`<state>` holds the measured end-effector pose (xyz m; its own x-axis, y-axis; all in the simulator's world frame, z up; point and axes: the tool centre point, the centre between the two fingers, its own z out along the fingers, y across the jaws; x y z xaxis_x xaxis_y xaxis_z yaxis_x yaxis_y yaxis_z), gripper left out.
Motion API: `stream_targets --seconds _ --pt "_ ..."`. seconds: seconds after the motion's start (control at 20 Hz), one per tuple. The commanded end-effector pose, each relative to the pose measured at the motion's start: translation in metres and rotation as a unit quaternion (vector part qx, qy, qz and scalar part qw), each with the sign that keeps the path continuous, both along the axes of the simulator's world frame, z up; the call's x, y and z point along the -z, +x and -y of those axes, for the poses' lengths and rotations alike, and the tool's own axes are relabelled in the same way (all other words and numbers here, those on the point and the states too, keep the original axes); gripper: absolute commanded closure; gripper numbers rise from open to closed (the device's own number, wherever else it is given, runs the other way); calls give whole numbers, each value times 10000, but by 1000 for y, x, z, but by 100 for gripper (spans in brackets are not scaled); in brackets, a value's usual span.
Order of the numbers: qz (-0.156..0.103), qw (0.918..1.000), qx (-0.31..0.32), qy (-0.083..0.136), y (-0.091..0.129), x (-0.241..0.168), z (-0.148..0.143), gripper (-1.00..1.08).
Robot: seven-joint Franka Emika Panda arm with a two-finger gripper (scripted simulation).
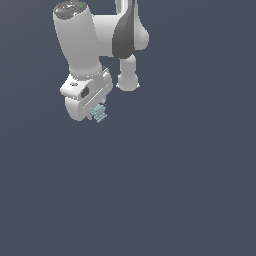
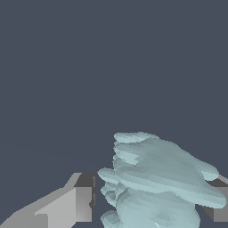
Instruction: Pick up the object and move it to a goal position.
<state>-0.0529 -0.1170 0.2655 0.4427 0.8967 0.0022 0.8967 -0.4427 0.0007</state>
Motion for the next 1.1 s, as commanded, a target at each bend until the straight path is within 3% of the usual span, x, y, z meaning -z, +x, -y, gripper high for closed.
stream_targets --seconds 0.0,0.55,1.05 --pt "-2 10000 -3 6 -7 -28 15 108" --pt "-4 10000 2 1 -27 -127 71 108" --pt "-7 10000 6 -7 -32 -163 93 108"
